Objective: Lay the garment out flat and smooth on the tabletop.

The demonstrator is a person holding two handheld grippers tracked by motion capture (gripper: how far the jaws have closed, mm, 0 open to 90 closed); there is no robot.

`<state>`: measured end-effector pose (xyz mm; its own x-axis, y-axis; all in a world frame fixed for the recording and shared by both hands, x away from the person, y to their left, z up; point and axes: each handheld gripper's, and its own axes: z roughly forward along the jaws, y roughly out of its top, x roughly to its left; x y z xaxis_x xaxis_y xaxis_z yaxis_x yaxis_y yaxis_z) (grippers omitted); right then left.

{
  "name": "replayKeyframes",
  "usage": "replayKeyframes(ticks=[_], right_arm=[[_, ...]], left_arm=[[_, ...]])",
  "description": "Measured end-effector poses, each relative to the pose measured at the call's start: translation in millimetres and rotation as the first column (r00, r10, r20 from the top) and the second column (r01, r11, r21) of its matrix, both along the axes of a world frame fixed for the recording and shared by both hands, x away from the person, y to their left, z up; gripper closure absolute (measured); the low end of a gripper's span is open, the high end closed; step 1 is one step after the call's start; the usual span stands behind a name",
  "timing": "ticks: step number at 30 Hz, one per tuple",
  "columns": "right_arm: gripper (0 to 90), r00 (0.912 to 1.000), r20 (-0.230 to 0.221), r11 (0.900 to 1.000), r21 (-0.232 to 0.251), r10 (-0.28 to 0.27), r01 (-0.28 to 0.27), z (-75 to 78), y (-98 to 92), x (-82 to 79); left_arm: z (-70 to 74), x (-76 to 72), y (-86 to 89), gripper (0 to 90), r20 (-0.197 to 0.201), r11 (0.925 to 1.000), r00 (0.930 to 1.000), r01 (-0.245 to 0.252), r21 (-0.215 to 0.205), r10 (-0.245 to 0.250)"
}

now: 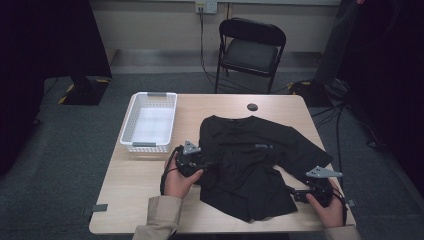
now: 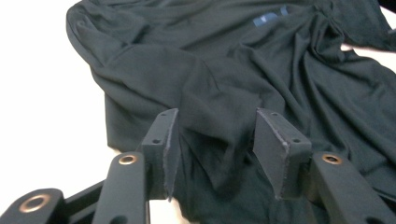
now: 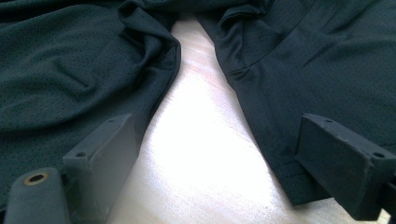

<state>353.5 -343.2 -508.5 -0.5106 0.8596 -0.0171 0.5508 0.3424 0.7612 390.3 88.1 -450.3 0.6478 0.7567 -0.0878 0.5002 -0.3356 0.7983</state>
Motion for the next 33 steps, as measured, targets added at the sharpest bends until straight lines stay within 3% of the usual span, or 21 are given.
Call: replayKeyframes(ticks=[3,9,11,13,14,15,16,17,22,27,33], right_arm=[[11.4,1.0000,0.000,1.000,0.000,0.000,0.000,0.0,0.0,0.0],[11.4,1.0000,0.000,1.000,-0.001,0.000,0.000,0.0,0.0,0.0],[11.4,1.0000,0.000,1.000,0.000,0.000,0.000,0.0,0.0,0.0],[11.4,1.0000,0.000,1.000,-0.001,0.000,0.000,0.0,0.0,0.0],[11.4,1.0000,0.000,1.000,-0.001,0.000,0.000,0.0,0.0,0.0],[11.4,1.0000,0.000,1.000,-0.001,0.000,0.000,0.0,0.0,0.0],[11.4,1.0000,0.000,1.000,0.000,0.000,0.000,0.0,0.0,0.0],[11.4,1.0000,0.000,1.000,0.000,0.000,0.000,0.0,0.0,0.0],[11.4,1.0000,0.000,1.000,0.000,0.000,0.000,0.0,0.0,0.0],[11.4,1.0000,0.000,1.000,0.000,0.000,0.000,0.0,0.0,0.0],[11.4,1.0000,-0.002,1.000,0.000,-0.001,0.001,0.1,0.1,-0.2]], left_arm=[[-7.3,-6.9,-0.1,55.1,-0.006,0.9999,1.0000,0.003,0.011,-0.003],[-20.7,-20.3,-0.4,55.3,0.003,1.0000,1.0000,0.006,-0.007,-0.006],[-23.5,-20.5,0.0,62.3,-0.006,1.0000,1.0000,0.006,0.002,-0.006],[-23.6,-19.5,1.4,80.9,-0.014,0.9999,0.9998,0.011,-0.004,-0.011],[-22.3,-19.2,2.3,80.9,-0.017,0.9997,0.9998,0.012,-0.022,-0.012],[-16.9,-18.6,4.4,88.6,-0.022,0.9985,0.9996,0.018,-0.052,-0.019],[-16.9,-18.6,4.4,88.9,-0.022,0.9985,0.9996,0.018,-0.052,-0.019],[-8.9,-17.8,8.3,89.1,-0.025,0.9963,0.9996,0.013,-0.086,-0.015],[10.5,-13.0,20.0,89.4,-0.019,0.9948,0.9998,-0.005,-0.102,0.003],[33.9,-3.1,34.8,89.4,-0.022,0.9960,0.9996,-0.020,-0.087,0.018],[51.8,8.6,54.8,89.3,-0.032,0.9969,0.9984,-0.049,-0.062,0.047]])
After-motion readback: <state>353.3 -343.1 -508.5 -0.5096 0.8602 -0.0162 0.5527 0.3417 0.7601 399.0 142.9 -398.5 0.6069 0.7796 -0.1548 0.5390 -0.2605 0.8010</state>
